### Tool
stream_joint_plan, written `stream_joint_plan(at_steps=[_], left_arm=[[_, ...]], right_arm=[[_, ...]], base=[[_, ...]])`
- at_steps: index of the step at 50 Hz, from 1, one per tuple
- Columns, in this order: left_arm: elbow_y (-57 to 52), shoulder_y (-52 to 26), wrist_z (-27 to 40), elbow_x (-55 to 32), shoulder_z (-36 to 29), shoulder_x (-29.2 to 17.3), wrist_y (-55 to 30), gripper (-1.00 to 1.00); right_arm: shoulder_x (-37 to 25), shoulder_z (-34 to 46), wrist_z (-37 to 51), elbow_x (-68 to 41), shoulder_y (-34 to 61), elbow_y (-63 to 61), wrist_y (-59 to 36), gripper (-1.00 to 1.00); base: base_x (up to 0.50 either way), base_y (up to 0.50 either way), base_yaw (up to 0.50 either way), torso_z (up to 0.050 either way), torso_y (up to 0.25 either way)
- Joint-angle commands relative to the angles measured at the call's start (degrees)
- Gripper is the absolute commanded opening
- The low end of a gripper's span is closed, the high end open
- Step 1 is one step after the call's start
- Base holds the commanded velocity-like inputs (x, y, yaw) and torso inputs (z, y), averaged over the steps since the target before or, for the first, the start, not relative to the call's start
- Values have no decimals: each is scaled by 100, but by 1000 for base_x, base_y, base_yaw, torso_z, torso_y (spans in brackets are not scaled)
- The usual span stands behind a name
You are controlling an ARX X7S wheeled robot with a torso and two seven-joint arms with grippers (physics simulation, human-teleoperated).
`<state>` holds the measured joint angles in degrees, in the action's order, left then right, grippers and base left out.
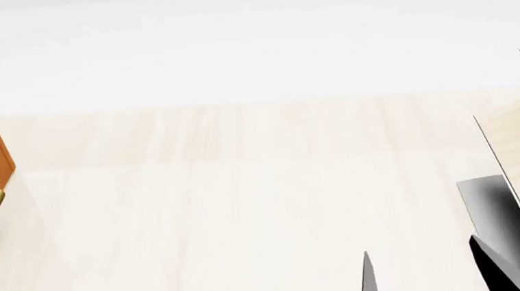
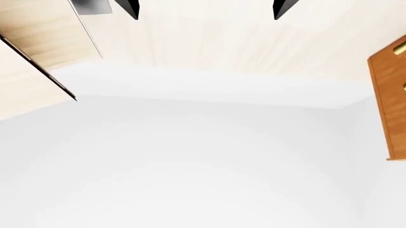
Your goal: Close the top drawer of the cabinet and put the bowl on top of it.
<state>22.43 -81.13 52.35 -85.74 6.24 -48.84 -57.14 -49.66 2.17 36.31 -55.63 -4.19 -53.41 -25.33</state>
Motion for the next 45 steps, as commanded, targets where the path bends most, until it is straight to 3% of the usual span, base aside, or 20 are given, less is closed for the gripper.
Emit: stream_joint_plan(at_steps=[1, 33, 45], left_arm=[[65, -56, -77, 98, 21, -112, 136, -100], [-370, 708, 275, 325, 421, -497, 568, -100], [-313, 862, 52, 692, 319, -585, 807, -100]], right_arm=[[1, 52, 4, 6, 50, 34, -14, 100], [-124, 63, 189, -103, 69, -179, -55, 100], [-107, 117, 164, -51, 50, -148, -22, 100]], base=[[0, 0, 0, 0, 0], [0, 0, 0, 0, 0], [0, 0, 0, 0, 1]])
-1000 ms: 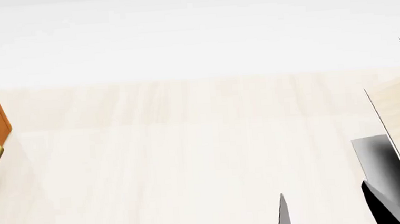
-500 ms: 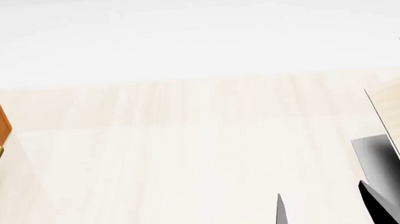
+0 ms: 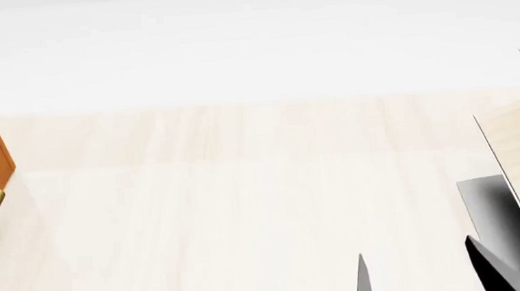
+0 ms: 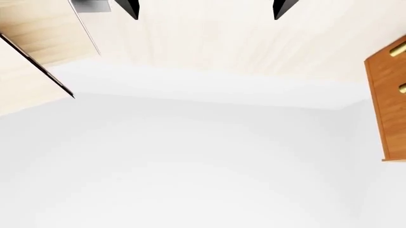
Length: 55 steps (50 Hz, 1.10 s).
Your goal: Close the top drawer of the cabinet and put the bowl on top of it.
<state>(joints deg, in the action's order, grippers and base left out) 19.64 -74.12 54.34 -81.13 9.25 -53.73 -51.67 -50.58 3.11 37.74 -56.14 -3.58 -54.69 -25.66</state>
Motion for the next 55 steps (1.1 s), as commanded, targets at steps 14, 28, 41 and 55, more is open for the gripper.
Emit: stream_joint_plan(at_steps=[14, 28, 41, 55], left_arm=[[-110, 602, -252, 281, 83, -24, 382, -100], [214, 857, -597, 549, -7, 66, 633, -100], [890, 460, -1099, 1029, -419, 141, 830, -100], [1606, 112, -1453, 1484, -761, 239, 1065, -100]], right_arm=[[-4, 64, -14, 64, -52, 23, 64, 100], [86, 234, -60, 179, 39, 142, 38, 100], [212, 536, -32, 243, 346, 161, -154, 100], [238, 595, -80, 221, 472, 374, -188, 100]], base=[[0, 0, 0, 0, 0], [0, 0, 0, 0, 1], [0, 0, 0, 0, 0], [0, 0, 0, 1, 1]])
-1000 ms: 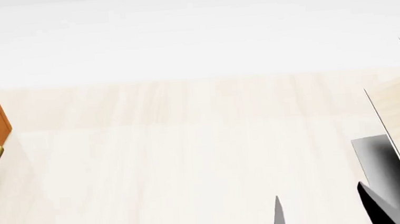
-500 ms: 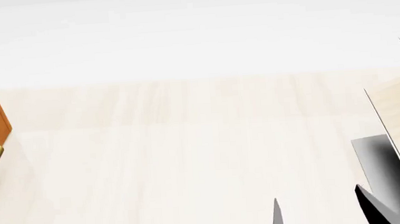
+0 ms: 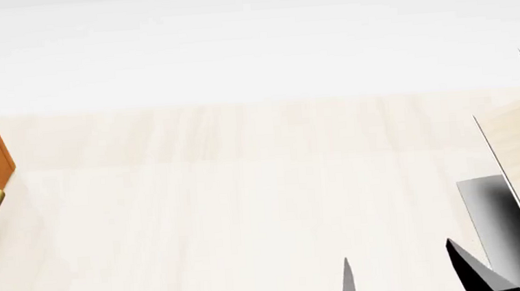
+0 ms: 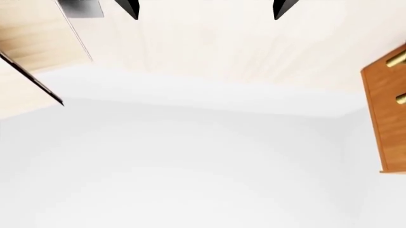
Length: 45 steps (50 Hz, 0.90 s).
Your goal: Close the top drawer of the cabinet and put the bowl on top of it.
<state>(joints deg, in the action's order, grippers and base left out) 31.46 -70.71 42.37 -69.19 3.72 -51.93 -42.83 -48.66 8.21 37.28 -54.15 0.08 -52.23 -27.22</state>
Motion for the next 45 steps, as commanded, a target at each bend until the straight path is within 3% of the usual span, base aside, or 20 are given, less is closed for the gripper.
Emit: stream_joint_plan(at_steps=[1, 18, 19, 45], left_arm=[[418, -226, -248, 298, -209, 57, 188, -100], [300, -260, -31, 263, -191, 7, 48, -100], [273, -286, -19, 238, -195, 0, -5, 100], [-109, -173, 317, -269, 93, -26, -437, 100]], right_arm=[[51, 92, -38, 11, 128, 150, -41, 100], [27, 71, -101, 19, 113, 210, 32, 100], [35, 78, -126, 54, 91, 225, 55, 100], [74, 113, -252, 187, -41, 325, 222, 100]], base=[[0, 0, 0, 0, 0], [0, 0, 0, 0, 0], [0, 0, 0, 0, 0], [0, 0, 0, 0, 0]])
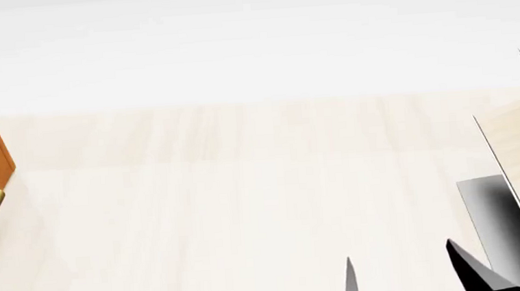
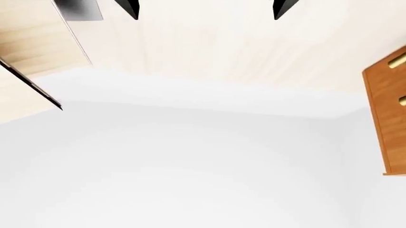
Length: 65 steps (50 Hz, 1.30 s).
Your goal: Close the top drawer of the cabinet and put the bowl on top of it.
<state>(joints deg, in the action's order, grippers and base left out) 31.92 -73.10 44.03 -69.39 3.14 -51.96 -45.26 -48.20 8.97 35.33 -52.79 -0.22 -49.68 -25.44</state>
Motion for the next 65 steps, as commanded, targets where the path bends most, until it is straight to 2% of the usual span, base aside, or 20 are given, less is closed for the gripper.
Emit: stream_joint_plan(at_steps=[1, 18, 30, 39, 53, 56, 65], left_arm=[[-225, 71, 157, -248, 138, -41, -215, 100], [-386, -6, 101, -442, 213, -137, -398, 100], [-1378, 513, 639, -1228, 907, -497, -784, 100], [-1693, 727, 687, -1516, 1122, -591, -937, 100], [-3095, 1617, 1219, -2593, 2246, -906, -1366, 100], [-3429, 1785, 1400, -3061, 2499, -971, -1569, 100], [-4101, 2373, 1678, -3632, 3206, -967, -1896, 100]], right_arm=[[37, 46, -67, 74, -25, 78, 59, 100], [62, 125, -131, 141, -20, 145, 89, 100], [46, 208, -97, 104, 131, 86, -21, 100], [-2, 162, -27, 12, 170, 6, -46, 100], [-63, 87, 22, 29, 4, -110, 53, 100], [-58, 98, 44, -3, 49, -126, 29, 100], [-109, 66, 73, 30, -86, -203, 82, 100]], base=[[0, 0, 0, 0, 0], [0, 0, 0, 0, 0], [0, 0, 0, 0, 0], [0, 0, 0, 0, 0], [0, 0, 0, 0, 0], [0, 0, 0, 0, 0], [0, 0, 0, 0, 0]])
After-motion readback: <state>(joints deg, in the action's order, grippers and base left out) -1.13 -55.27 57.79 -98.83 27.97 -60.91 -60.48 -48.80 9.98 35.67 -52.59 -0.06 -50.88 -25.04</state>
